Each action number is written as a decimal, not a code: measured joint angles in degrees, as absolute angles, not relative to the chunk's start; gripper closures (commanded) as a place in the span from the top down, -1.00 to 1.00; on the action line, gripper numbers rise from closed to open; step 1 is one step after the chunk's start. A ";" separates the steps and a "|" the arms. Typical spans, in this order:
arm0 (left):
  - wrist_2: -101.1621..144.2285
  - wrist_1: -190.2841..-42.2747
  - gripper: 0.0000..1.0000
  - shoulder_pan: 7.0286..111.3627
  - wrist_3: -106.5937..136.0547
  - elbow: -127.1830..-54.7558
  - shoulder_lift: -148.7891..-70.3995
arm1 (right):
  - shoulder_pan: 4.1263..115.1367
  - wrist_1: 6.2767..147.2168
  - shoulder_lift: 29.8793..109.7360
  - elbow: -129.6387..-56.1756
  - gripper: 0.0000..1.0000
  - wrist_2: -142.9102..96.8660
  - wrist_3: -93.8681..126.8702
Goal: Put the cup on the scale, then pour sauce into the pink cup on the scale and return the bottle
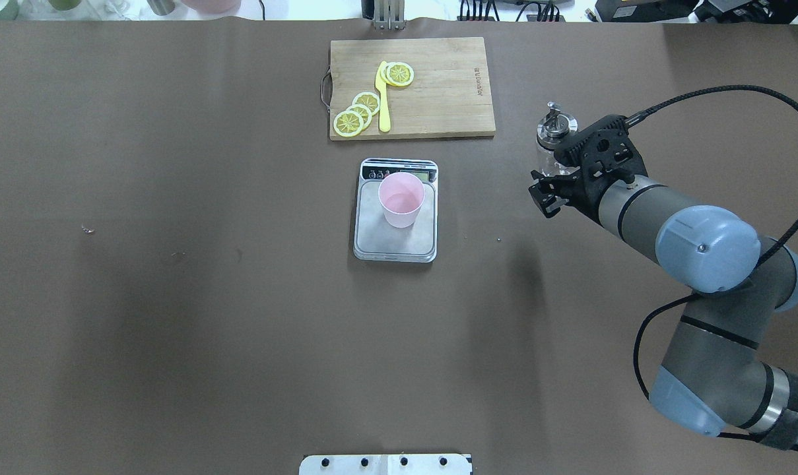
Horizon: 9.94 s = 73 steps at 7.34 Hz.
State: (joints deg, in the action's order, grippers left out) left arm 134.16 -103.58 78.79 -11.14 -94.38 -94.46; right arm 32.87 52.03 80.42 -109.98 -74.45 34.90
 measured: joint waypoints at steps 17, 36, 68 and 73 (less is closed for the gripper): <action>134.14 -103.53 0.96 78.84 -11.51 -94.15 -93.35 | 30.74 33.75 84.95 -97.53 -0.97 -73.65 46.94; 134.14 -103.62 0.96 78.84 -11.31 -94.30 -93.43 | 30.41 22.20 91.06 -96.08 0.99 -76.45 47.57; 137.65 -93.36 1.00 90.53 -15.82 -83.89 -93.38 | 78.72 65.59 90.19 -89.84 1.00 -133.90 23.14; 137.63 -93.44 1.00 90.87 -15.41 -83.08 -90.54 | 84.52 93.04 89.13 -98.75 1.00 -132.51 8.91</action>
State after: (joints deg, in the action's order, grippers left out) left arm 137.63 -93.44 90.87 -15.41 -83.08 -90.54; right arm 84.52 93.04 89.13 -98.75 -132.51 8.91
